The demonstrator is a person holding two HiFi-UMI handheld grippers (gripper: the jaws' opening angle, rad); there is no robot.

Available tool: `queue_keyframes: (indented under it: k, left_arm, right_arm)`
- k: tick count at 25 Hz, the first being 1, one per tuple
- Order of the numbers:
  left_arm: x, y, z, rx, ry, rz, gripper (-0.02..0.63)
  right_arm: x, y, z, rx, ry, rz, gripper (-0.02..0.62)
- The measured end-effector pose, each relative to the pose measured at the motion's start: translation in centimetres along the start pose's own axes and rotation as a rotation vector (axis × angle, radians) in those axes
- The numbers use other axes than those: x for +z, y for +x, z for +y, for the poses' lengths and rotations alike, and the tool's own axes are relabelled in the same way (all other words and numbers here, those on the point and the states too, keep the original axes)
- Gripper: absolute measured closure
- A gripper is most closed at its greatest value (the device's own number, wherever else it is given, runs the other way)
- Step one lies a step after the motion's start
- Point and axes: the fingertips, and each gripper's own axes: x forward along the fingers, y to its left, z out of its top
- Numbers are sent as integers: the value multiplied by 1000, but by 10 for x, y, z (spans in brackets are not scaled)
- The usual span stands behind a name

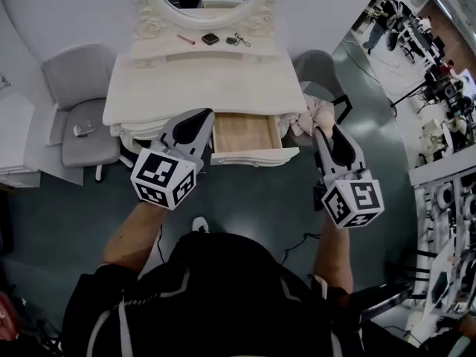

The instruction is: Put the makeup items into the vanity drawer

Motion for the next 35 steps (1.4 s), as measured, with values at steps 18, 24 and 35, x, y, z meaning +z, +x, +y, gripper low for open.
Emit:
queue_keyframes:
  k: [18,24,35]
  left_arm:
    - [-25,21,57,47,-51,35,603]
    - [-26,44,66,122,-47,37,603]
    - [-49,113,61,151,-41,102,603]
  right_arm:
    - [-15,78,-7,18,16,42,445]
    - [-25,112,-34,74,2,53,446]
    - [-64,187,-73,186,2,122,446]
